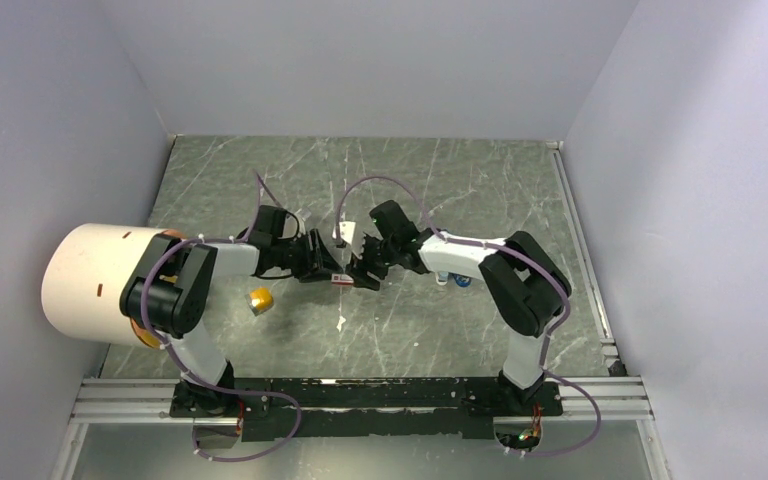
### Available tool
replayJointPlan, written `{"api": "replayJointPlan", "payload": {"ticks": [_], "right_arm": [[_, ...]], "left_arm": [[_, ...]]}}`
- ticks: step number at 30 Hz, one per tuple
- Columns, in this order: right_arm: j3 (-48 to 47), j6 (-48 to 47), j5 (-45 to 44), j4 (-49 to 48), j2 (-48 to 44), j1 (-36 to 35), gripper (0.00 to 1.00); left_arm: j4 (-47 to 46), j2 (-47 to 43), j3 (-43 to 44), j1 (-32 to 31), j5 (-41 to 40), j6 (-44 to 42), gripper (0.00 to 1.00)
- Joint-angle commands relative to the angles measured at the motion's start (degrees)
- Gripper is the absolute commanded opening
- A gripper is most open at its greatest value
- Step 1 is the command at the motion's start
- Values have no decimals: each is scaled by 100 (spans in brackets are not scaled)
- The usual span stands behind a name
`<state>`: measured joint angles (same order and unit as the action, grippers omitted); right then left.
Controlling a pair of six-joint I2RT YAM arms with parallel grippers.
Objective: Load the staples into the stapler
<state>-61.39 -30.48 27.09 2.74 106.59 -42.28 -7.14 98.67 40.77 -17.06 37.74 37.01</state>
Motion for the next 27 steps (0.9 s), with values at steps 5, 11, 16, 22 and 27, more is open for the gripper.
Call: {"api": "replayJointPlan", "payload": {"ticks": [5,11,16,22,27], "right_arm": [[-89,-813,449,875,-211,213,65],[-205,-858,500,1108,-38,214,65],[-166,-789,312,904,16,183,65],[-204,-828,113,750,175,152,64],[-158,-844,6,656,198,153,63]], "left_arm": [[379,-108,69,-17,-295,-155,46],[348,-113,11,-17,-274,-141,37],[292,-96,9,-17,-190,-103,36],[321,-103,0,-17,-163,-103,36],[238,-145,-72,-17,-89,-87,33]]}}
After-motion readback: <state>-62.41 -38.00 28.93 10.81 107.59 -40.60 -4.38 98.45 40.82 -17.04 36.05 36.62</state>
